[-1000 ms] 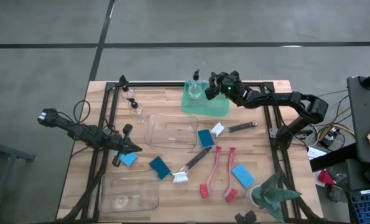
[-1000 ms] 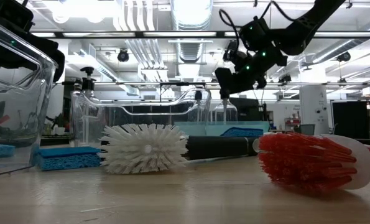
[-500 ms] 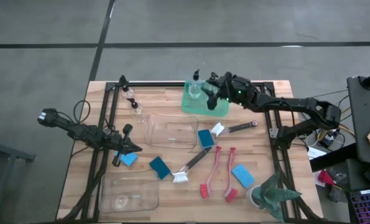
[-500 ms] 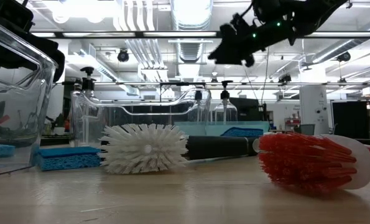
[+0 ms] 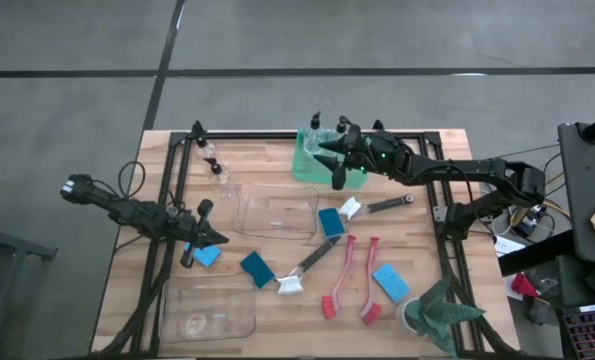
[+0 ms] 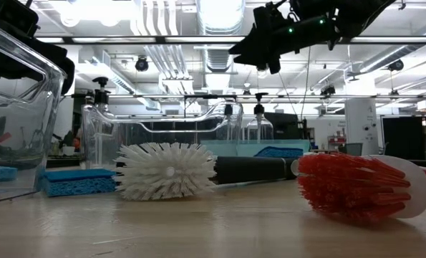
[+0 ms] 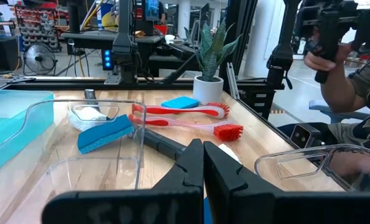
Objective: Pick & Place Kitchen Sink Supplies
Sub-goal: Put the black dish brush into the top transparent bin
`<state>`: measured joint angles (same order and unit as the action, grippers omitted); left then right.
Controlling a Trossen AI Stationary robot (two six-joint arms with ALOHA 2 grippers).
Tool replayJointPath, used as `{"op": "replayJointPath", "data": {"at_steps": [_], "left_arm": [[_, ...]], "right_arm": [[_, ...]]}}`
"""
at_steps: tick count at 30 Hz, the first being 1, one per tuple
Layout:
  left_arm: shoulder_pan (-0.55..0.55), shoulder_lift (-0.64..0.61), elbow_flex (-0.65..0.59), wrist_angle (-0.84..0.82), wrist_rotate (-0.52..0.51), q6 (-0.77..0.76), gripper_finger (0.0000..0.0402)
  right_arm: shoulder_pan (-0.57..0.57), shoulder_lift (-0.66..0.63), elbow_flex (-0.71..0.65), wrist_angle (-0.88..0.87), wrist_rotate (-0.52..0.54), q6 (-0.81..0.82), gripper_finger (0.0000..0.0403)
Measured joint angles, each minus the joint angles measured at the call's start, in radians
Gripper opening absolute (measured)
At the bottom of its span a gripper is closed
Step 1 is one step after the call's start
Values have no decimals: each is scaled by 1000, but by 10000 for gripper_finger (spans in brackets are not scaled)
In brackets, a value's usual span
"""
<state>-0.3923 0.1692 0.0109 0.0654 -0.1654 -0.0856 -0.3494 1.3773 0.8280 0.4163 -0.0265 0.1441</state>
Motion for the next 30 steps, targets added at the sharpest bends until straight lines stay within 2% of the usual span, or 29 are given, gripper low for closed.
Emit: {"op": "replayJointPath", "data": {"at_steps": [6,11,18,24,30], "left_arm": [[0,0,0,0,0,0,3],[0,0,0,0,0,0,3],[0,0,0,0,0,0,3],[0,0,0,1,0,0,3],[0,0,0,0,0,0,3]], "right_arm": [[12,13,0,53,-20,-4,178],[24,69,1,171,-160,-39,170],[24,144,6,234,-165,-16,166],[38,210,51,220,-166,-66,166],[37,238,96,179,-165,-7,166]]}}
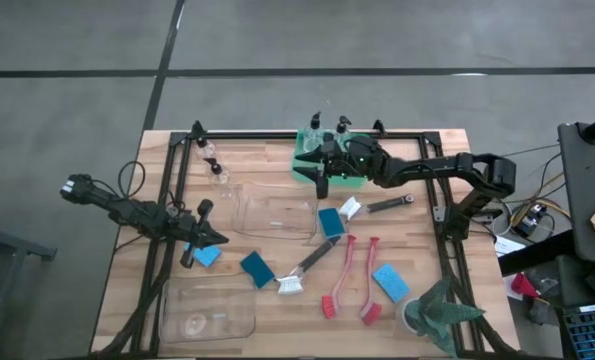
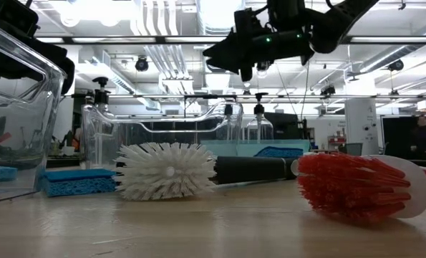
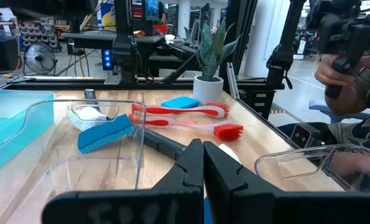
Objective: Pick & Place Kitchen Sink Supplies
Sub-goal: Put the black dish brush into the top transparent bin
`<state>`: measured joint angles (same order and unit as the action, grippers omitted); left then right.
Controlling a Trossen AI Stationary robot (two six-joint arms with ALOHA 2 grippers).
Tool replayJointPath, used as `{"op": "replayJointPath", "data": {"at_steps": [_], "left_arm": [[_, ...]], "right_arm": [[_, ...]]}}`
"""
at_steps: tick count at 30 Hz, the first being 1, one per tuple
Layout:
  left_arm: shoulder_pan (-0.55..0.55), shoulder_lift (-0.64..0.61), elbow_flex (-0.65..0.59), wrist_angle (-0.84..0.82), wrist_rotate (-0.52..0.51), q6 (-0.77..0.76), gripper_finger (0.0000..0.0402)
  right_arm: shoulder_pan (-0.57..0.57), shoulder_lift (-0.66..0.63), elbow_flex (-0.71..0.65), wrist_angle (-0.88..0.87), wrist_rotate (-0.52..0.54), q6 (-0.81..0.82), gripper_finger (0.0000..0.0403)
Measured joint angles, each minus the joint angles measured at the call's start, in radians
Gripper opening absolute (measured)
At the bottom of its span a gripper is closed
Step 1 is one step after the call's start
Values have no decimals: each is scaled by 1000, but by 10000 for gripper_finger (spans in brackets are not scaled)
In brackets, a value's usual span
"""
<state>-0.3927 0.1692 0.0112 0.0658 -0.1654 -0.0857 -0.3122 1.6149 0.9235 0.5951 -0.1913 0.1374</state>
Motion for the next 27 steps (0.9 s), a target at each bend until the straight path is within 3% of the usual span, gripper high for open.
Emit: {"op": "replayJointPath", "data": {"at_steps": [8,16,27], "left_arm": [[0,0,0,0,0,0,3],[0,0,0,0,0,0,3],[0,0,0,0,0,0,3]], "right_arm": [[0,-104,40,-349,0,-51,156],[5,-221,121,-878,19,-142,149],[18,-254,119,-1296,154,-162,208]]}}
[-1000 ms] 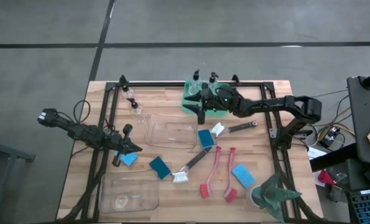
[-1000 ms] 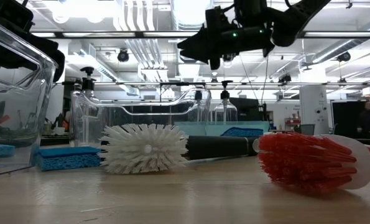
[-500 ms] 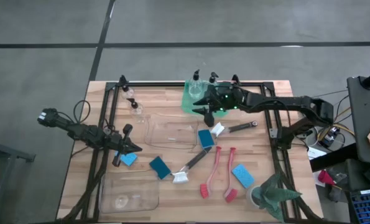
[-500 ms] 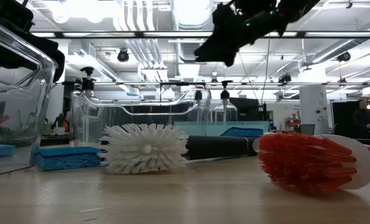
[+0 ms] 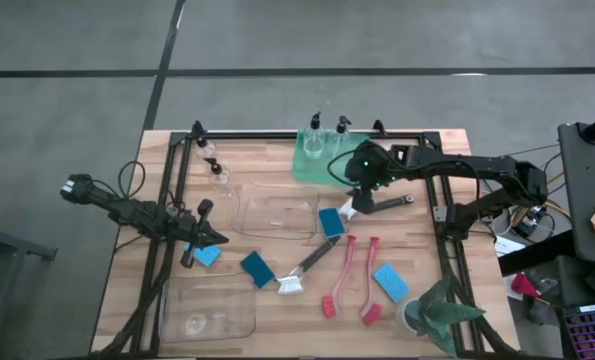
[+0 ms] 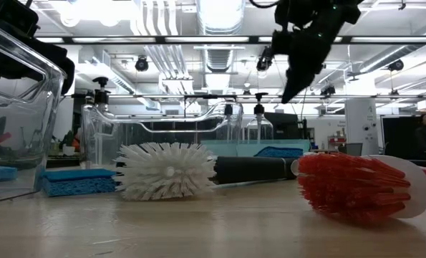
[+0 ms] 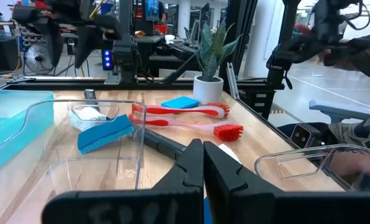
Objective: Pick & Place Kitchen Sink Supplies
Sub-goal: Put the black dish brush into the top transparent bin
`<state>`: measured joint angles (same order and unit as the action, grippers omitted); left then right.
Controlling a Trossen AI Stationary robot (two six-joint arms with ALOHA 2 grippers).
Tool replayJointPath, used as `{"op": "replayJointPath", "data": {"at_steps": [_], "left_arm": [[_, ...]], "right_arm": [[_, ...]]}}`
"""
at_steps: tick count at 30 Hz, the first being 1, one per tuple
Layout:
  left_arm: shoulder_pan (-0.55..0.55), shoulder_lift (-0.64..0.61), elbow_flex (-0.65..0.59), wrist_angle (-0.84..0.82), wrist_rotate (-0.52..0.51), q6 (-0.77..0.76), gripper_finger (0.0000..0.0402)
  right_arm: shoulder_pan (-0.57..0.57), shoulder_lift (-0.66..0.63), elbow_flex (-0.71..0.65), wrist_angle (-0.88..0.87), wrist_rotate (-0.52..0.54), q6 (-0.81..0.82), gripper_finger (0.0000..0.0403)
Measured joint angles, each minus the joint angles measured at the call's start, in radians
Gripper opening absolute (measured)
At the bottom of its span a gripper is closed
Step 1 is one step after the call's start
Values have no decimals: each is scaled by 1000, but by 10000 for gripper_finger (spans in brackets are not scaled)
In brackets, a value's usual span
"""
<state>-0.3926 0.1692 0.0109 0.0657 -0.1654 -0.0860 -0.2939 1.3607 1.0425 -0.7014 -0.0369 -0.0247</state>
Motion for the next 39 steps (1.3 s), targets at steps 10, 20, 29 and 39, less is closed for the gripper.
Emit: {"op": "replayJointPath", "data": {"at_steps": [10,20,29,39], "left_arm": [[0,0,0,0,0,0,3],[0,0,0,0,0,0,3],[0,0,0,0,0,0,3],[0,0,0,0,0,0,3]], "right_arm": [[0,1,-26,-149,67,-26,251],[2,2,-115,-160,59,-18,239],[2,55,-189,-112,57,-32,243],[2,170,-213,-65,33,-51,235]]}}
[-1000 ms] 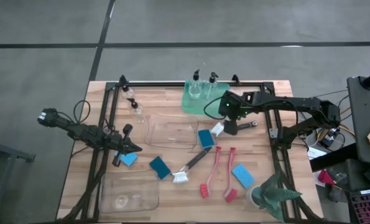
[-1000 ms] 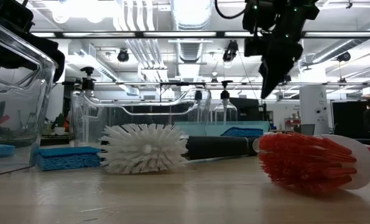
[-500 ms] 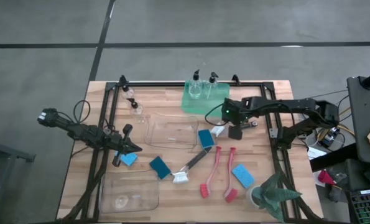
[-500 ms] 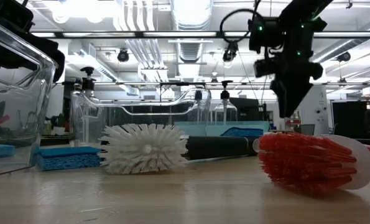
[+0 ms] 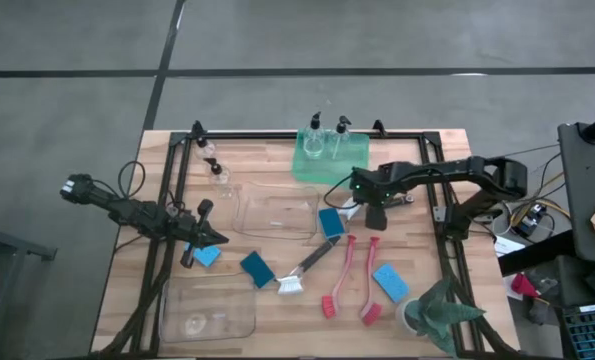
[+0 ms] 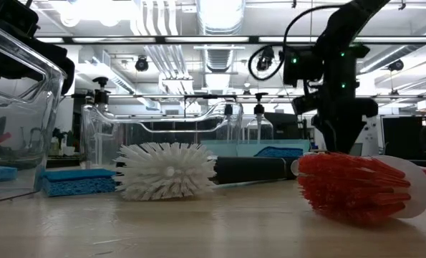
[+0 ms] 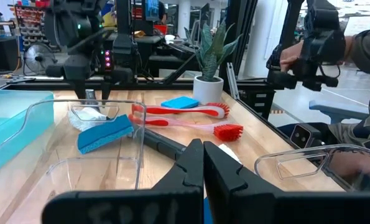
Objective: Pick & Place Kitchen Sink Supplies
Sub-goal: Put the black dish brush into the top transparent bin
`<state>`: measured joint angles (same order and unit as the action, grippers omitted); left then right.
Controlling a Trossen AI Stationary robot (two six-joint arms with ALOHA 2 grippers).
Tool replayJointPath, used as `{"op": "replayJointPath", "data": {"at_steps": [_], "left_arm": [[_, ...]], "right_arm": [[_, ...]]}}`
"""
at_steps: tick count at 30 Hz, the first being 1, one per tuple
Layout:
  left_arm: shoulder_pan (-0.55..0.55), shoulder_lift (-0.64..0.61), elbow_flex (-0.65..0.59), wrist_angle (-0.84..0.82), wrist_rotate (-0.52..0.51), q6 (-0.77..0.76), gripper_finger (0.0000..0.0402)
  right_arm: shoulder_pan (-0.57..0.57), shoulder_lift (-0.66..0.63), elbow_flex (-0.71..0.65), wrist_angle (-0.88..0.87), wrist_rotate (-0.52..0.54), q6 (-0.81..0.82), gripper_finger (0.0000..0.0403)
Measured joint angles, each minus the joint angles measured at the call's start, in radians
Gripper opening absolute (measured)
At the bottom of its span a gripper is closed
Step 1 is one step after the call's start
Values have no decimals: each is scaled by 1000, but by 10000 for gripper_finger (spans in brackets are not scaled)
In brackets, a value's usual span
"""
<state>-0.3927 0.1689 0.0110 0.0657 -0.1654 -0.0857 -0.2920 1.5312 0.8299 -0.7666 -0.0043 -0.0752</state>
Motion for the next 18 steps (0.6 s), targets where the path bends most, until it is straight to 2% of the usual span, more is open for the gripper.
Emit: {"op": "replayJointPath", "data": {"at_steps": [9,18], "left_arm": [[0,0,0,0,0,0,3],[0,0,0,0,0,0,3]], "right_arm": [[0,111,6,23,4,-30,214],[0,95,29,32,6,-31,145]]}}
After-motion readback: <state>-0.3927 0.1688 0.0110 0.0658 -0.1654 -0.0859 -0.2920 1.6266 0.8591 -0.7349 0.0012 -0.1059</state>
